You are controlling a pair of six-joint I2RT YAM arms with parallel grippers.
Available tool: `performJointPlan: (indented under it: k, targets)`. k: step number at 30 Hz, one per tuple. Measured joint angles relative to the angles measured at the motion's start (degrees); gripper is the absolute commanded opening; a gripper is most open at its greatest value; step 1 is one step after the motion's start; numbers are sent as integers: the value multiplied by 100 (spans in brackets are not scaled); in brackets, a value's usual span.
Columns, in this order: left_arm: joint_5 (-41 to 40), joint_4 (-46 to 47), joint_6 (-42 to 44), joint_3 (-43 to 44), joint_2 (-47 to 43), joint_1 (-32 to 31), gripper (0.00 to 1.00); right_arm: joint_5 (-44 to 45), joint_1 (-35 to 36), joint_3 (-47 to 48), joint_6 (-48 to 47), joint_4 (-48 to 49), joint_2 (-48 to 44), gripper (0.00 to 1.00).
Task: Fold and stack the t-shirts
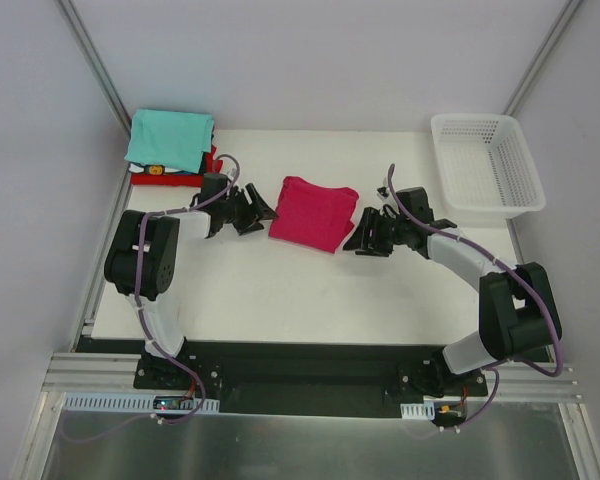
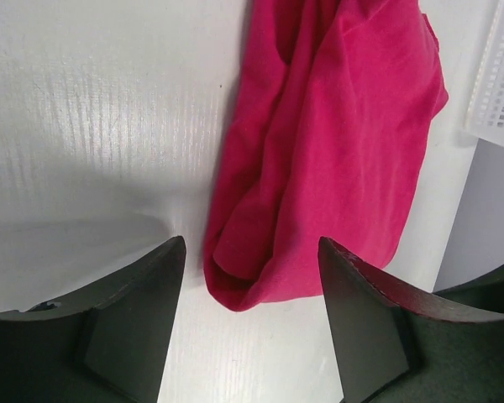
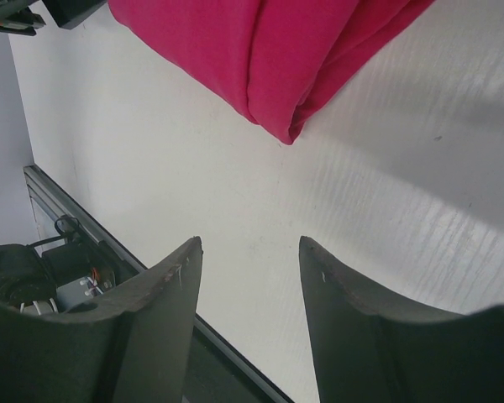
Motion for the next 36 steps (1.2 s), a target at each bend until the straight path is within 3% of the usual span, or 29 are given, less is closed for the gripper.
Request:
performJointPlan:
  k: [20, 25, 36]
  targets:
    - [492, 774, -835, -721, -234, 2, 45, 17, 0, 42, -17, -22, 0, 53]
    - [599, 844, -960, -813, -417, 2, 27, 17, 2, 42, -15, -22, 0, 53]
    - [621, 975, -1054, -833, -437, 0, 24, 17, 0, 35, -9, -17, 0, 54]
